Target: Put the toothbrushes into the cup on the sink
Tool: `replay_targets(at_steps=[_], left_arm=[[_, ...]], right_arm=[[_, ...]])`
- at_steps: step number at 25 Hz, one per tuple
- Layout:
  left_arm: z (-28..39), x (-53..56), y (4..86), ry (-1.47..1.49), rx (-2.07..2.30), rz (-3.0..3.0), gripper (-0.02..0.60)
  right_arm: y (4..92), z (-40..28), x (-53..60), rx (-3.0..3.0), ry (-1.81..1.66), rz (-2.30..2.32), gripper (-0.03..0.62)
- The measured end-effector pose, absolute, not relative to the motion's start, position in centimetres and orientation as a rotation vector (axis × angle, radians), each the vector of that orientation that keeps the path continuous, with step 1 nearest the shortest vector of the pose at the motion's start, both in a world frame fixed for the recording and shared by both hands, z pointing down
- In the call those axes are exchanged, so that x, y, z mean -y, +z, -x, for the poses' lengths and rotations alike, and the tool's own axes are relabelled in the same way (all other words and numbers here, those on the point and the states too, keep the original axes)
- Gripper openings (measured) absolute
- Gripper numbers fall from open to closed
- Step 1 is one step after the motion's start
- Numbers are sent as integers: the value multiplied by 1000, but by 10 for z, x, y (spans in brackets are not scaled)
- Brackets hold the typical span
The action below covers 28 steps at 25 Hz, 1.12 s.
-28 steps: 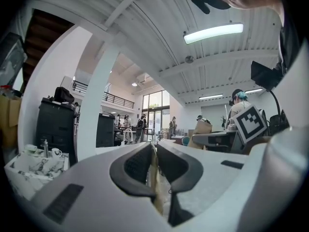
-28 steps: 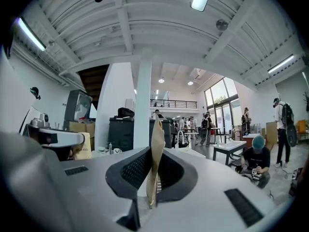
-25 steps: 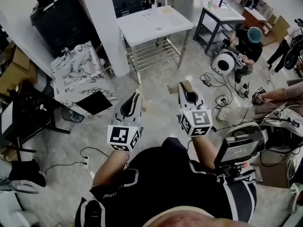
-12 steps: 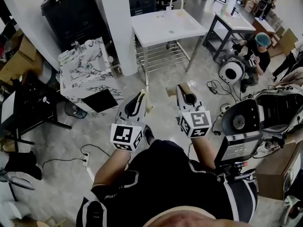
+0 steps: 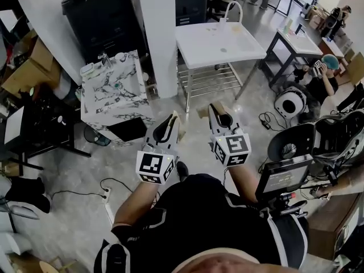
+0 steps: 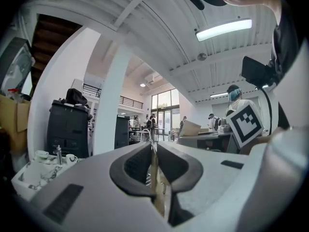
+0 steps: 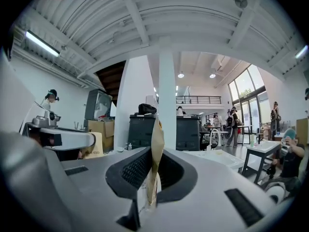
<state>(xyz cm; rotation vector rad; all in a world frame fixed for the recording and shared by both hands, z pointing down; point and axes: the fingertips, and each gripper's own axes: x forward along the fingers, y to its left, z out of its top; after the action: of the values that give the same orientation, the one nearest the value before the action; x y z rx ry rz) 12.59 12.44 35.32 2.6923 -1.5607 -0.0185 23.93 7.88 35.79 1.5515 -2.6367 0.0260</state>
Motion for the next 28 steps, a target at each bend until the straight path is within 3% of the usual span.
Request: replay_targets(at_steps=[28], left_arm=[[-75,32,363,150,1732,-2566,41]], right_arm=[[365,-204,90,2759,140,-1462,40]])
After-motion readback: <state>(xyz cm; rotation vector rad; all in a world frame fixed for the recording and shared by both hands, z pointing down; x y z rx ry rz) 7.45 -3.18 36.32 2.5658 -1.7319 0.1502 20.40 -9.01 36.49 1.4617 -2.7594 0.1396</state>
